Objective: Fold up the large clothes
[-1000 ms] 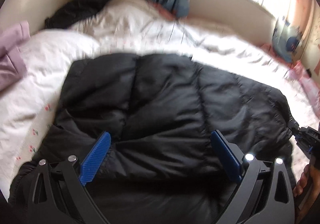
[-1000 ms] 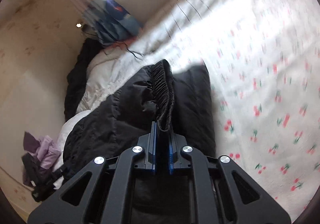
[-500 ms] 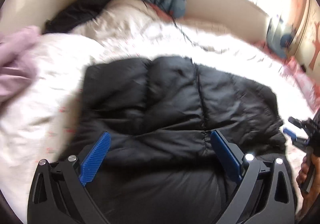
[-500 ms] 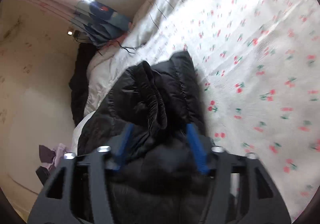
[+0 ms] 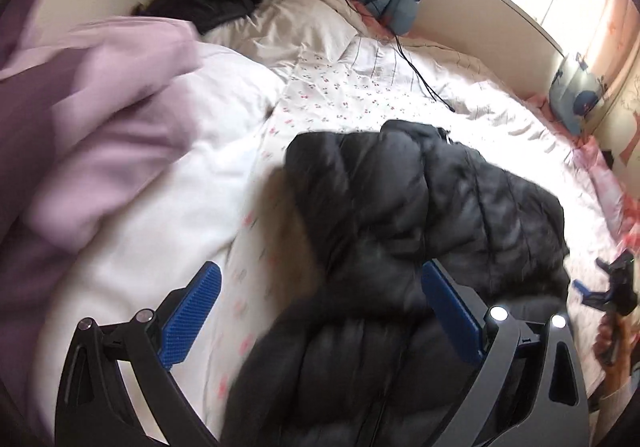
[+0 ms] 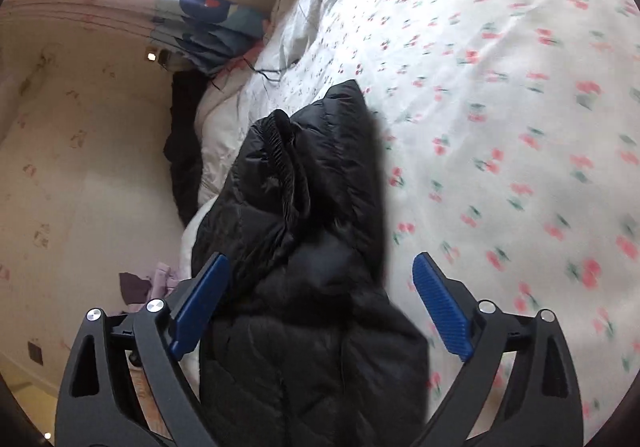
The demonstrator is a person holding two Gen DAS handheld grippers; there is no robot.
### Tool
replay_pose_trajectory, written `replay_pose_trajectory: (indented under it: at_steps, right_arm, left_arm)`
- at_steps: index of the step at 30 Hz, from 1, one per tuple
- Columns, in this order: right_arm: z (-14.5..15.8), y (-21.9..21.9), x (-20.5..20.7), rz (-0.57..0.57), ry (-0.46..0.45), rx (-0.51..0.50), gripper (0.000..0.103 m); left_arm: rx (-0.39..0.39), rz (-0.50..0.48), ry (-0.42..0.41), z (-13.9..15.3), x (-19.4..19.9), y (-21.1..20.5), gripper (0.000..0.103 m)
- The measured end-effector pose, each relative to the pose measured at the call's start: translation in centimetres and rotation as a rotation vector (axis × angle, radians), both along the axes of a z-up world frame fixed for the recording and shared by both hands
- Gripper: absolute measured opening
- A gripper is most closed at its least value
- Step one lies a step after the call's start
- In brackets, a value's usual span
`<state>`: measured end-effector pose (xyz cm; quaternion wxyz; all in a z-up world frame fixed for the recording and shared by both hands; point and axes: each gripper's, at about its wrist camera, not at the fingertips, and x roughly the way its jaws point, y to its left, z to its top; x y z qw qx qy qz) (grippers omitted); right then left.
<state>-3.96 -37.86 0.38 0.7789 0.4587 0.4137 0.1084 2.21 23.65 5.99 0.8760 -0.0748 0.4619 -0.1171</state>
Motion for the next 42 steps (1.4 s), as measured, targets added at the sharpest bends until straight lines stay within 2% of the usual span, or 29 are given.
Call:
replay_pose_trajectory:
  at_steps: [3, 5, 7, 8, 9, 11, 12, 13, 15, 18, 21, 25, 26, 27, 28, 29, 30, 31, 32, 33, 34, 35, 36, 37, 39, 42]
  right_arm:
    - [-1.4, 1.3, 5.2, 0.054, 0.066, -0.067, 0.092]
    - [-3.0, 1.7, 7.7, 0.073, 0.105, -0.047, 0.092]
    - [-3.8, 1.9, 9.0, 0.083, 0.079, 0.011, 0.092]
    - [-3.7, 2.5, 9.7, 0.115, 0.028, 0.038, 0.089]
    - [-3.4, 3.1, 10.2, 0.145, -0.011, 0.024, 0.069]
    - [-2.8, 4.6, 11.0, 0.174, -0.029, -0.064, 0.037]
    - [-2.6, 4.8, 11.1, 0.162, -0.037, -0.066, 0.026]
    - [-1.9, 4.7, 11.0, 0.141, -0.052, -0.057, 0.023]
    - [-0.1, 4.1, 10.4, 0.107, -0.082, -0.053, 0.018]
    - [3.8, 2.1, 9.6, 0.084, -0.123, -0.079, 0.016]
    - [7.7, -1.2, 8.9, 0.06, -0.13, -0.139, 0.016]
    - [11.6, -7.7, 8.9, -0.061, -0.142, -0.208, 0.016]
    - [11.5, -9.2, 9.2, -0.086, -0.117, -0.232, 0.02]
    - [11.0, -10.6, 9.5, -0.1, -0.08, -0.243, 0.031]
    - [10.1, -11.8, 9.7, -0.117, -0.04, -0.243, 0.039]
    - [8.2, -13.6, 9.9, -0.13, 0.042, -0.252, 0.053]
    - [6.7, -14.6, 9.7, -0.124, 0.108, -0.26, 0.053]
    - [5.3, -15.7, 9.2, -0.119, 0.161, -0.259, 0.053]
    - [4.2, -16.8, 7.5, -0.12, 0.176, -0.236, 0.054]
    - [3.9, -17.5, 5.9, -0.114, 0.154, -0.208, 0.059]
    - [3.7, -18.1, 3.2, -0.093, 0.121, -0.183, 0.063]
    - [3.5, -18.3, 1.1, -0.076, 0.105, -0.178, 0.075]
    - [3.2, -18.3, -1.7, -0.053, 0.096, -0.175, 0.083]
    - [2.8, -18.2, -3.3, -0.037, 0.096, -0.169, 0.084]
    - [1.0, -17.4, -9.1, 0.027, 0.119, -0.09, 0.085]
    - [-0.5, -16.1, -14.9, 0.067, 0.112, -0.017, 0.085]
  left_arm:
    - [-0.024, 0.013, 0.089, -3.0, 4.9, -0.8, 0.096]
    - [-0.012, 0.011, 0.131, -4.9, 7.0, -1.6, 0.096]
    - [-0.016, 0.001, 0.184, -6.9, 8.6, -2.3, 0.096]
    - [-0.04, -0.009, 0.213, -7.9, 9.1, -2.8, 0.096]
    - [-0.066, -0.017, 0.232, -8.5, 9.3, -3.1, 0.095]
    - [-0.093, -0.032, 0.243, -9.1, 9.1, -3.7, 0.073]
    - [-0.11, -0.036, 0.244, -9.1, 8.7, -4.2, 0.058]
    - [-0.112, -0.035, 0.242, -8.8, 8.5, -4.6, 0.046]
    - [-0.143, -0.035, 0.242, -7.6, 7.9, -5.4, 0.031]
    - [-0.203, -0.035, 0.227, -5.1, 7.1, -7.8, 0.025]
    - [-0.253, -0.055, 0.225, -4.1, 6.9, -12.0, 0.025]
    - [-0.335, -0.094, 0.247, -4.3, 7.1, -18.3, 0.025]
    - [-0.344, -0.1, 0.254, -4.6, 7.3, -19.7, 0.025]
    - [-0.329, -0.098, 0.264, -5.2, 7.7, -21.3, 0.025]
    - [-0.282, -0.096, 0.276, -6.1, 8.3, -22.7, 0.028]
    - [-0.249, -0.104, 0.282, -6.6, 8.6, -23.4, 0.031]
    - [-0.198, -0.126, 0.299, -7.5, 9.0, -24.1, 0.037]
    - [-0.182, -0.138, 0.309, -7.8, 9.0, -24.1, 0.04]
    - [-0.187, -0.154, 0.312, -7.6, 8.8, -23.8, 0.041]
    - [-0.195, -0.184, 0.301, -6.9, 8.1, -22.9, 0.042]
    - [-0.187, -0.208, 0.285, -6.2, 7.3, -22.2, 0.048]
    - [-0.168, -0.232, 0.263, -5.4, 6.0, -21.1, 0.053]
    - [-0.151, -0.251, 0.241, -4.6, 4.1, -19.6, 0.065]
    - [-0.14, -0.26, 0.23, -4.2, 2.0, -18.0, 0.07]
    - [-0.137, -0.261, 0.247, -4.8, -2.2, -14.8, 0.072]
    - [-0.149, -0.259, 0.338, -7.4, -7.7, -12.1, 0.072]
